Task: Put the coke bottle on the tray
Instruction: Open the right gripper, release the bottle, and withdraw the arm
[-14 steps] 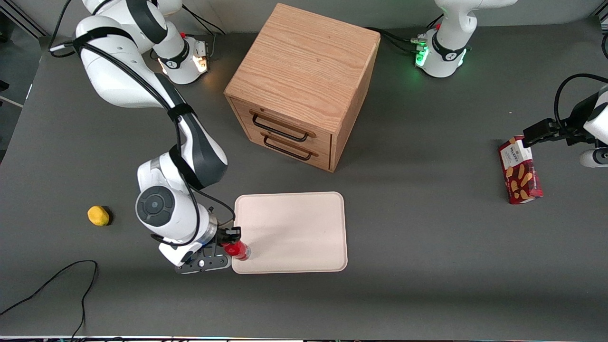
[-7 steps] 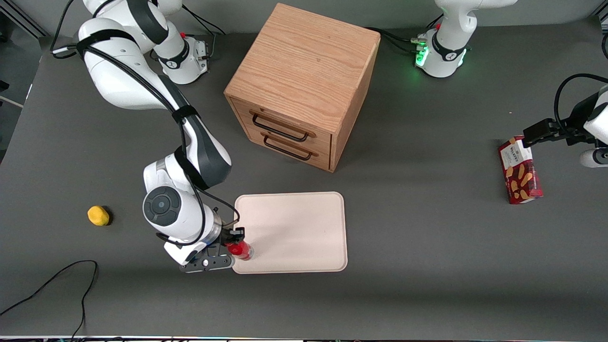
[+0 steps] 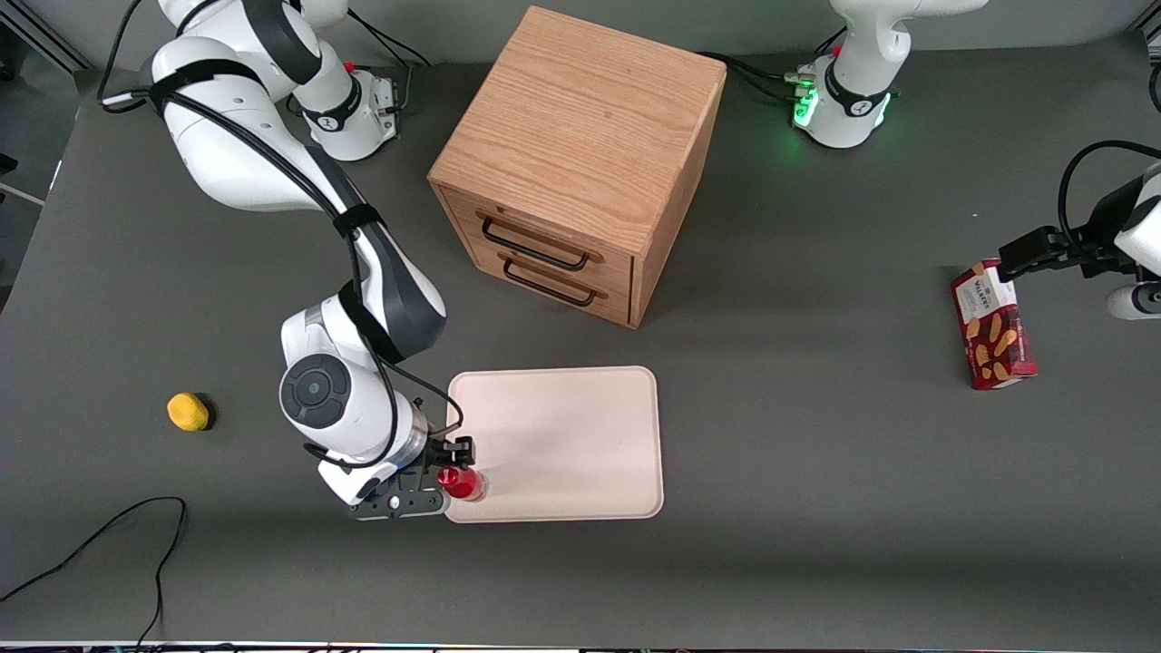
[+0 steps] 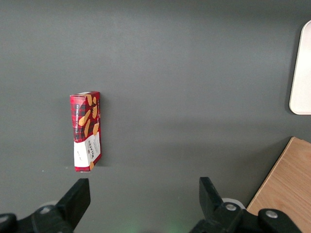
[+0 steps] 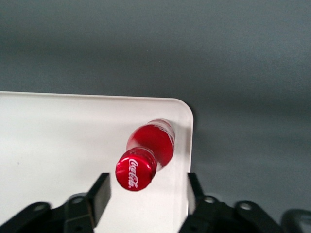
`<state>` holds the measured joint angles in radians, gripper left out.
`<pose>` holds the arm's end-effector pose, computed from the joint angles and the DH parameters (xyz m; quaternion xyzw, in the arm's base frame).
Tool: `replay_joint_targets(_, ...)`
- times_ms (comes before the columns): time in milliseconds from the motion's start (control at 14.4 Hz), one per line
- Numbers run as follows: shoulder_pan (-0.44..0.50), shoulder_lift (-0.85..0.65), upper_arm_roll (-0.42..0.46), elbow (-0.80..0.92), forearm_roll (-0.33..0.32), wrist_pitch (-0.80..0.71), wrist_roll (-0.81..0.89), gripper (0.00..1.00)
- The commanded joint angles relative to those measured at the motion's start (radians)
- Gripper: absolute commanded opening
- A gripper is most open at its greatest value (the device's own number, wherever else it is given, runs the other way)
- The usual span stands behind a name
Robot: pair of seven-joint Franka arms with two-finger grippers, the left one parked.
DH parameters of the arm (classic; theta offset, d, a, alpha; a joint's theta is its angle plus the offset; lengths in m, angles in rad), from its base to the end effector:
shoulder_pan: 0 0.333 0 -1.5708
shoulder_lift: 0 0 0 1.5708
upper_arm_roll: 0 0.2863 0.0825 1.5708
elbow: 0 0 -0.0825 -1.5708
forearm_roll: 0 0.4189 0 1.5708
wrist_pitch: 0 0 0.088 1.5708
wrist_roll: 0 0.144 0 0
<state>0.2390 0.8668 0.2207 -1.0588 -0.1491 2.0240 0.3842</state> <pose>0.7390 0.2961 0.2619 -0.9980 -0.0237 -0.0475 0.0353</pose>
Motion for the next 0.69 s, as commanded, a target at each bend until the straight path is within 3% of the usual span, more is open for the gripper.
replay_joint_targets(0, 0.002, -0.018, 0.005, -0.013, -0.02, 0.01, 0.03, 1.0)
replay_joint_targets(277, -0.012, -0.073, 0.003, -0.018, -0.012, -0.02, 0.021, 1.0)
replay_joint_targets(485, -0.052, -0.275, -0.009, -0.184, 0.012, -0.091, -0.028, 1.0)
replay_joint_targets(623, -0.076, -0.452, -0.082, -0.367, 0.153, -0.074, -0.126, 1.0)
